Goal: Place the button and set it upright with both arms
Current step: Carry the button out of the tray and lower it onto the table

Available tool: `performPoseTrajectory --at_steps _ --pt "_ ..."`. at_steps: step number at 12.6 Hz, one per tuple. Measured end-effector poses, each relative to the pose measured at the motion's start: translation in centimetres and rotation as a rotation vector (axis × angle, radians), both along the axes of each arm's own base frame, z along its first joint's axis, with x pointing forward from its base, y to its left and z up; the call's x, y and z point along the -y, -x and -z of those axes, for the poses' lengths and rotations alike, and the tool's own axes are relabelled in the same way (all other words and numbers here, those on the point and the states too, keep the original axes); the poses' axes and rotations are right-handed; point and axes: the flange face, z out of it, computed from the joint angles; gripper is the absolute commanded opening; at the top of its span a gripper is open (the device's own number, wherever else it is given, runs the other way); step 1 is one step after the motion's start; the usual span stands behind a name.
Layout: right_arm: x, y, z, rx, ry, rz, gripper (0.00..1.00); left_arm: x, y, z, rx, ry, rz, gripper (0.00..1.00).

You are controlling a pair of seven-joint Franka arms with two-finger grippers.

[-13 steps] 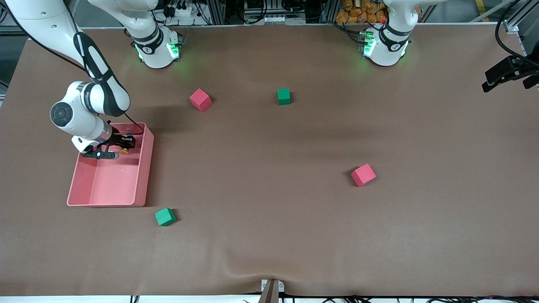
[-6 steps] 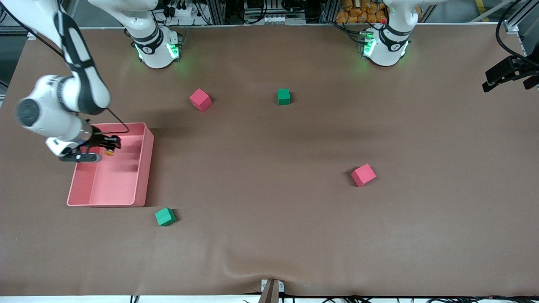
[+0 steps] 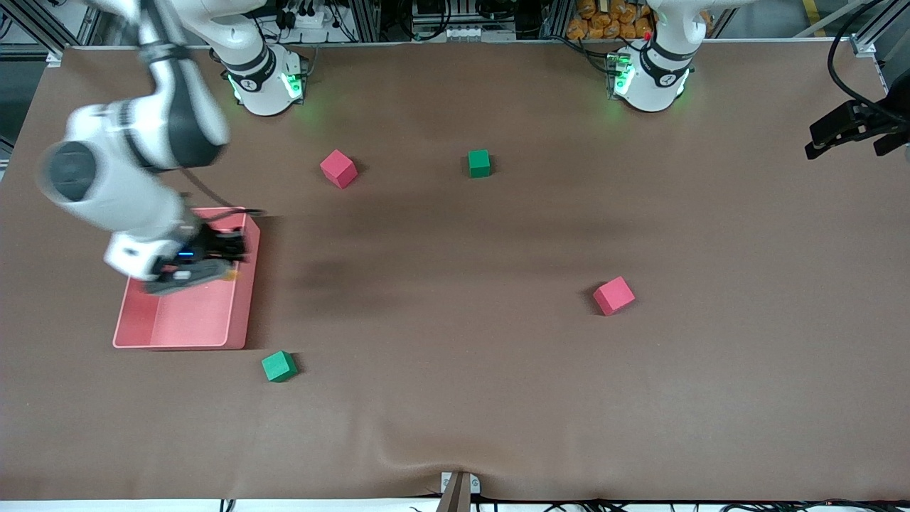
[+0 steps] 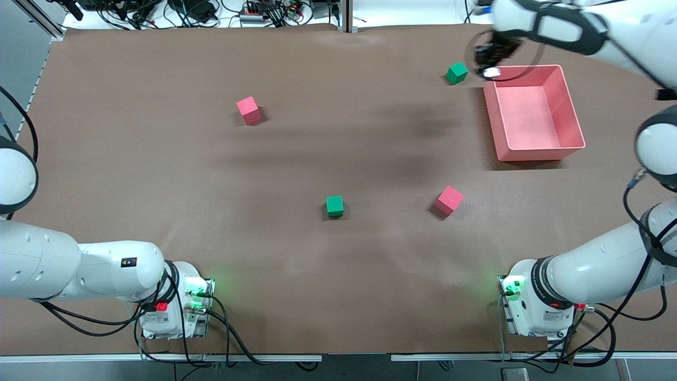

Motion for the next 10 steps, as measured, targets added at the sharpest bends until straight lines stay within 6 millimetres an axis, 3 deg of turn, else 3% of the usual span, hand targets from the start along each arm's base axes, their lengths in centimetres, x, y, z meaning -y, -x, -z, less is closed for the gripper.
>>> performPoseTrajectory --at_steps 1,3,7,10 --pt "-3.8 -0.6 0.0 0.018 -0.006 0.017 0.04 0.0 -0.1 0.1 -0.003 0.000 0.000 1.00" --pt "-9.0 -1.8 0.6 0.034 -0.017 0.101 0.04 -0.1 -0.1 0.3 -0.006 0.000 -0.002 1.00" --pt "-18.8 -2.0 6.0 0.090 -0.070 0.286 0.04 -0.3 -0.9 2.4 -0.048 0.002 -0.004 1.00" --pt "-24.3 -1.1 9.5 0.135 -0.133 0.382 0.05 -0.4 -2.3 4.8 -0.082 0.005 -0.003 1.00"
